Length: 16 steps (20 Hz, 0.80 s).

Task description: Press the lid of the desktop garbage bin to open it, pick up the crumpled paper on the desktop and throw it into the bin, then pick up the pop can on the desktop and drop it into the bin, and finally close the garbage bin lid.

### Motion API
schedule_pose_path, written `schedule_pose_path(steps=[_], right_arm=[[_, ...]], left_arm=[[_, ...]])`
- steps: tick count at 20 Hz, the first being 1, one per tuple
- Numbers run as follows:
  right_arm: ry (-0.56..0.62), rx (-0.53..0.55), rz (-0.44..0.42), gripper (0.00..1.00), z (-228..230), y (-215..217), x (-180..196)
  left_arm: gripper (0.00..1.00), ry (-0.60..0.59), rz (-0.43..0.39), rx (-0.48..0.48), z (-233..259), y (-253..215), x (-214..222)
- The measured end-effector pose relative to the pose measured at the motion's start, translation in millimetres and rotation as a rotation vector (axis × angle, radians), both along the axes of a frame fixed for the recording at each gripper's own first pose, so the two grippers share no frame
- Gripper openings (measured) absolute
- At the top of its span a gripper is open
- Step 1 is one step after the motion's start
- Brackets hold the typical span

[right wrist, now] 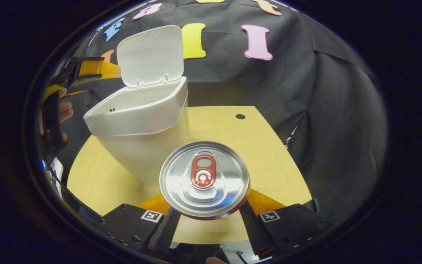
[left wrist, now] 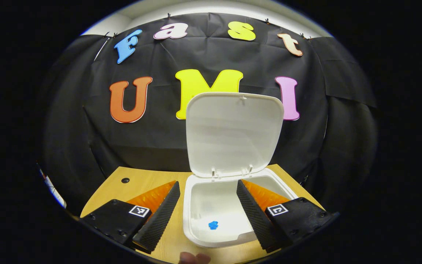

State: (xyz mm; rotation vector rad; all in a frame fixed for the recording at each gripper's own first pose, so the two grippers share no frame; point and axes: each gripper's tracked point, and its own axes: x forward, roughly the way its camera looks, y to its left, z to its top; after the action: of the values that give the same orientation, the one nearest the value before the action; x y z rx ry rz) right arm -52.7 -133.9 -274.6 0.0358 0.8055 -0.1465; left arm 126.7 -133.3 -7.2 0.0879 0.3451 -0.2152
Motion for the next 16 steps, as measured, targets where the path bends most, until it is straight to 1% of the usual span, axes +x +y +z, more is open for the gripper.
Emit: schedule_pose_path(steps=[5,9,13,15,16], right_arm=[[-0.045,-0.03,0.056,0.81,56,0,17],[-0.101,-0.025,0.125,0.81,102,15,45],[-0.158,-0.032,0.22,0.81,140,37,87],[-0.17,-0.016,0.266,0.82,148,55,107],[-0.169,-0.002,0.282,0.8,149,64,116]], left_arm=[[1.0,-0.019,0.038,-0.047,11,10,-16],[1.0,-0.057,0.072,-0.031,24,36,-31],[1.0,-0.089,0.155,-0.019,36,72,-54],[1.0,-0.101,0.187,-0.013,41,87,-68],[1.0,-0.105,0.201,-0.006,44,95,-73]])
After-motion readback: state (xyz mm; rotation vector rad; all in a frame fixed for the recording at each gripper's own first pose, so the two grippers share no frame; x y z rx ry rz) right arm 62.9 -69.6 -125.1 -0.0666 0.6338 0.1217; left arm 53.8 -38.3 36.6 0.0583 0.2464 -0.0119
